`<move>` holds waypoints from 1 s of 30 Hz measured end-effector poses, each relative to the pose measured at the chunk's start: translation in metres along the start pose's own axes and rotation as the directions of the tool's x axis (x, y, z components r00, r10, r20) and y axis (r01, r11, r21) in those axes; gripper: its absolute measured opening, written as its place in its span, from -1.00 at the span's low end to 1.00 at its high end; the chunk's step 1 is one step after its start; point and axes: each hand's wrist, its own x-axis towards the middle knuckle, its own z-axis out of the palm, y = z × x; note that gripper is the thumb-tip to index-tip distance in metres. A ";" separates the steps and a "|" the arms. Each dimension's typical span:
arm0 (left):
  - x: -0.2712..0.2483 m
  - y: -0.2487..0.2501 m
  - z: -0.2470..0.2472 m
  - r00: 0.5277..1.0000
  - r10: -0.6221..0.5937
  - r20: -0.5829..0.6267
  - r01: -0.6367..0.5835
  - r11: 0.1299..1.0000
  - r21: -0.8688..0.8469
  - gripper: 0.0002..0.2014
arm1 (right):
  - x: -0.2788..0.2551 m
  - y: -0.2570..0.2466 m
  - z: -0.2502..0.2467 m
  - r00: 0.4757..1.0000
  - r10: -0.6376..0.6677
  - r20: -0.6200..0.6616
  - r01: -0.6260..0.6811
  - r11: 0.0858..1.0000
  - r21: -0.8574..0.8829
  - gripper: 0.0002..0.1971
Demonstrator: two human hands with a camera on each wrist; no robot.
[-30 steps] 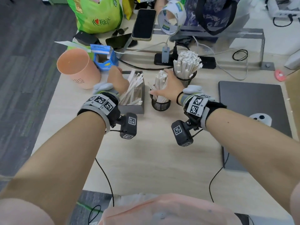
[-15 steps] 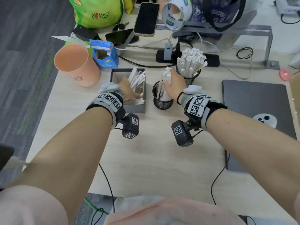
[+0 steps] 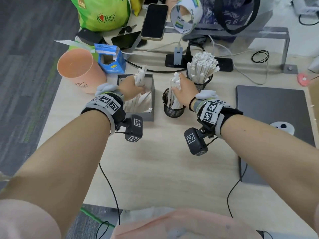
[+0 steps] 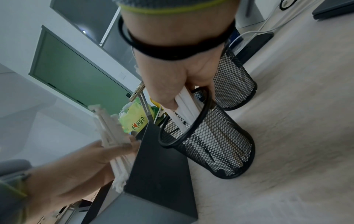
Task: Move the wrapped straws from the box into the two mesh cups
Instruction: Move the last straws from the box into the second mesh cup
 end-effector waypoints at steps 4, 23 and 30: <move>-0.010 -0.001 -0.012 0.988 -0.001 0.157 -0.020 0.991 0.131 -0.91 | -0.002 -0.002 -0.001 1.000 0.009 0.009 -0.009 1.000 0.000 -0.55; -0.019 0.004 0.003 0.806 -0.225 0.548 -0.161 0.807 0.568 -0.51 | -0.004 -0.007 -0.002 1.000 0.029 0.002 -0.029 0.998 0.049 -0.55; -0.017 -0.010 -0.007 0.934 -0.035 0.355 -0.125 0.900 0.417 -0.59 | -0.011 -0.005 -0.005 0.992 0.102 -0.069 -0.092 0.986 0.140 -0.59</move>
